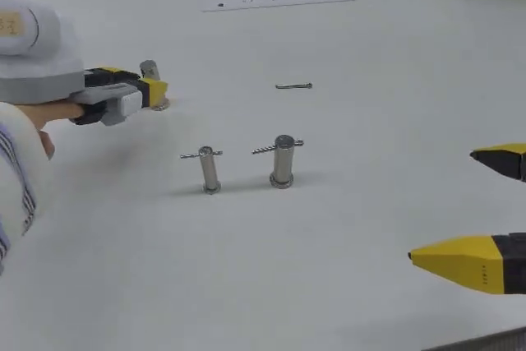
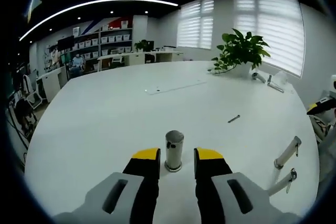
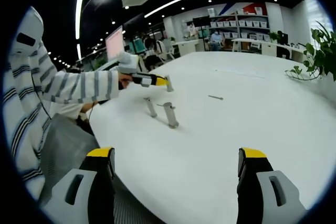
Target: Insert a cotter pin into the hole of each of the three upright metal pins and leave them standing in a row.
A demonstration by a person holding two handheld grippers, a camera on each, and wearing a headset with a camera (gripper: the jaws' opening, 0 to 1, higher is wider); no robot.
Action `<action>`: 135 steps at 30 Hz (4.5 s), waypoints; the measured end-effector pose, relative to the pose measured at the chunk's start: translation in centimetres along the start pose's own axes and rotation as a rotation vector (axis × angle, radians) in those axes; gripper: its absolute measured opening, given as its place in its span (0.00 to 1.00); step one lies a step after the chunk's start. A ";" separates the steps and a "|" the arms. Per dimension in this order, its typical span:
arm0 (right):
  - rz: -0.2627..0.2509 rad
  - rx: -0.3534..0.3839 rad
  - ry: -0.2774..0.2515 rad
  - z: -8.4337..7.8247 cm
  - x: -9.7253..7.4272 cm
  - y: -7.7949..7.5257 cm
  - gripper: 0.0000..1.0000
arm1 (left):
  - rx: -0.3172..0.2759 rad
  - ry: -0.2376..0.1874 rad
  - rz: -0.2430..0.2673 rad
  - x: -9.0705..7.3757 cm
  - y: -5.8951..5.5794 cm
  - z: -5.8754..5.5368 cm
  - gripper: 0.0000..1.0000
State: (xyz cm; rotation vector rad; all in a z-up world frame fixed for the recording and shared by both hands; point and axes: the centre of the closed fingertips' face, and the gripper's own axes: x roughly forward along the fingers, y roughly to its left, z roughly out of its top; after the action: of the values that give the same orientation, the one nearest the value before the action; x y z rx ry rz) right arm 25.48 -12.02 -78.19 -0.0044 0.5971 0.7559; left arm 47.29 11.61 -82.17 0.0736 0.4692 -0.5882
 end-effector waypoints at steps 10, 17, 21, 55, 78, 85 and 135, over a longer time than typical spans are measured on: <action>-0.013 -0.012 0.010 -0.4 -0.3 -0.4 0.99 | 0.011 0.004 0.023 0.9 0.0 -0.1 0.17; 0.001 -0.013 0.012 -0.5 -0.2 0.1 0.98 | 0.012 0.004 0.036 1.0 0.5 0.0 0.12; 0.001 -0.017 0.013 -0.5 -0.2 0.0 0.98 | 0.007 0.005 0.051 1.1 0.8 0.1 0.11; 0.012 -0.032 -0.015 -0.1 -0.2 -0.4 0.97 | 0.200 -0.069 -0.332 -12.1 -8.4 3.4 0.11; 0.011 -0.036 -0.007 -0.4 -0.1 0.4 0.96 | 0.239 0.037 -0.535 -11.0 -18.5 -3.9 0.11; 0.012 -0.034 0.002 -0.4 -0.1 0.3 0.96 | 0.260 0.071 -0.524 -10.6 -18.8 -5.2 0.11; 0.025 -0.037 0.026 -0.2 0.4 0.1 0.95 | 0.255 0.068 -0.574 -11.0 -19.2 -7.4 0.33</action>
State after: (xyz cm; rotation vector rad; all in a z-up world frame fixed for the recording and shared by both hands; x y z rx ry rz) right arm 25.53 -11.77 -78.58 -0.0406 0.6091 0.7920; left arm 25.68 2.80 -82.61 0.2061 0.4801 -1.2113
